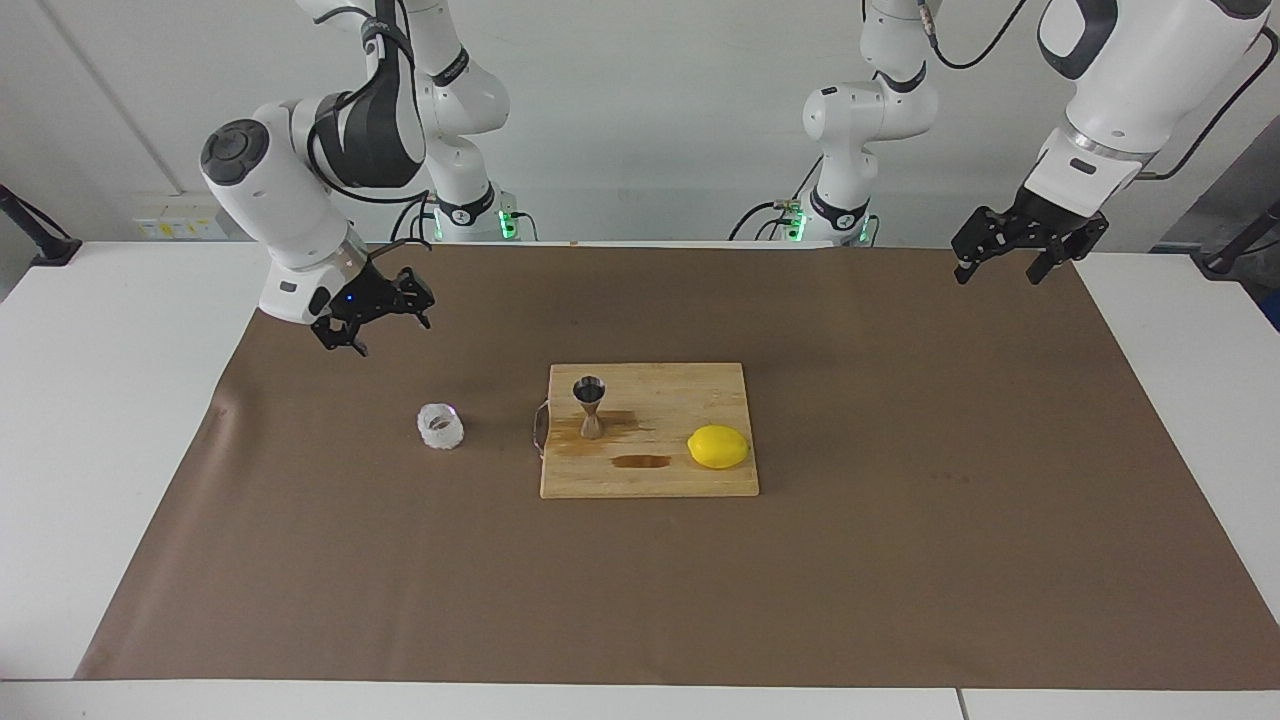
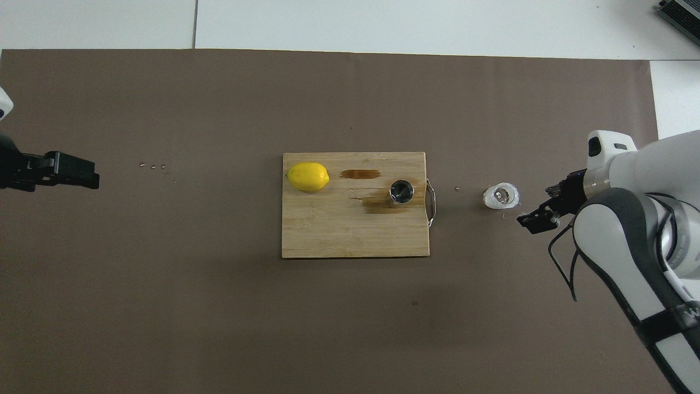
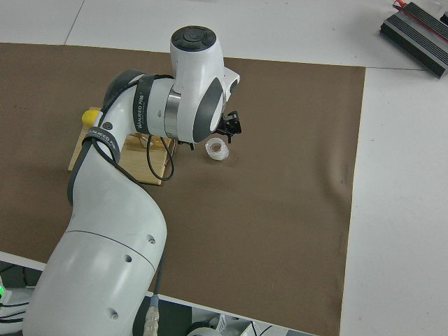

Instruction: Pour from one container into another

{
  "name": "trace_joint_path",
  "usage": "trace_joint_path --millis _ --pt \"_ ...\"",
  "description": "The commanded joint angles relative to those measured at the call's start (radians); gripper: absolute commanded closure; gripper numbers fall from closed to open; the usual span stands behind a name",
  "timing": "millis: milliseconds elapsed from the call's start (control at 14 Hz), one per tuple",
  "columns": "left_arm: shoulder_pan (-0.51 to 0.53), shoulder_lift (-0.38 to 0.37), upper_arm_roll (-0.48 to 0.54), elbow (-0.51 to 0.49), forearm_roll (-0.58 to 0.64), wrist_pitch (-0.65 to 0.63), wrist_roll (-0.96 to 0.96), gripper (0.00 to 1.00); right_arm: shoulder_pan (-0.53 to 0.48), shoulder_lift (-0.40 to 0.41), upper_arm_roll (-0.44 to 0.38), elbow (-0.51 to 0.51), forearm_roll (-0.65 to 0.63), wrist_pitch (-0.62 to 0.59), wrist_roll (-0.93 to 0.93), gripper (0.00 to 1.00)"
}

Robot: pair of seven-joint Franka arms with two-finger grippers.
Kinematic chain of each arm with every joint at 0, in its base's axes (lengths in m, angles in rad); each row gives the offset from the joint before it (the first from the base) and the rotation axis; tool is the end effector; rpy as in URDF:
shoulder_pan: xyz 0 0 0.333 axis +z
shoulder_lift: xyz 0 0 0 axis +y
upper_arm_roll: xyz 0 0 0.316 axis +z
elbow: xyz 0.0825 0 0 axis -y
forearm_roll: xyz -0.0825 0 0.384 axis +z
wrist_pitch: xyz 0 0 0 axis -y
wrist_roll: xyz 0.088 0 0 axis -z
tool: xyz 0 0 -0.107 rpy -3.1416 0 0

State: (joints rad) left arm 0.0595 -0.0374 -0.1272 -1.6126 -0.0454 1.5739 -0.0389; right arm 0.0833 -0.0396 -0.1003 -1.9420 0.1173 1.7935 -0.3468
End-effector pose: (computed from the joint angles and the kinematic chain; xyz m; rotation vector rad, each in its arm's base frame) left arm 0.5413 -0.0429 0.6255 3.1008 -0.0442 -0.0058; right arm 0.5360 0.0002 0.4896 -2.9710 -0.4458 0.1296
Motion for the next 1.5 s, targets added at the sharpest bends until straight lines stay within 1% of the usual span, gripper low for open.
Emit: trace_joint_path --millis 0,143,357,429,643,786,1071,1429 --pt "0.003 -0.027 0.0 -0.027 0.019 -0.006 0.005 0.0 -0.022 0.0 0.01 0.116 -0.043 -0.135 0.206 0.0" --pt "0.003 -0.027 0.0 -0.027 0.019 -0.006 0.005 0.0 -0.025 0.003 0.01 0.173 -0.08 -0.164 0.274 0.0" --pt "0.003 -0.027 0.0 -0.027 0.019 -0.006 0.005 0.0 -0.045 0.004 0.001 0.26 -0.12 -0.223 0.281 0.0" --pt "0.003 -0.027 0.0 -0.027 0.019 -0.006 0.005 0.0 -0.054 0.004 0.002 0.271 -0.12 -0.223 0.284 0.0" --pt "0.003 -0.027 0.0 -0.027 0.019 -0.006 0.005 0.0 -0.074 -0.008 0.001 0.273 -0.104 -0.217 0.279 0.0" --pt "0.003 -0.027 0.0 -0.027 0.019 -0.006 0.005 0.0 -0.068 -0.009 0.004 0.271 -0.12 -0.212 0.282 0.0" --pt "0.003 -0.027 0.0 -0.027 0.019 -0.006 0.005 0.0 -0.077 -0.01 -0.001 0.271 -0.107 -0.224 0.298 0.0" --pt "0.003 -0.027 0.0 -0.027 0.019 -0.006 0.005 0.0 -0.077 -0.01 -0.001 0.275 -0.105 -0.21 0.31 0.0"
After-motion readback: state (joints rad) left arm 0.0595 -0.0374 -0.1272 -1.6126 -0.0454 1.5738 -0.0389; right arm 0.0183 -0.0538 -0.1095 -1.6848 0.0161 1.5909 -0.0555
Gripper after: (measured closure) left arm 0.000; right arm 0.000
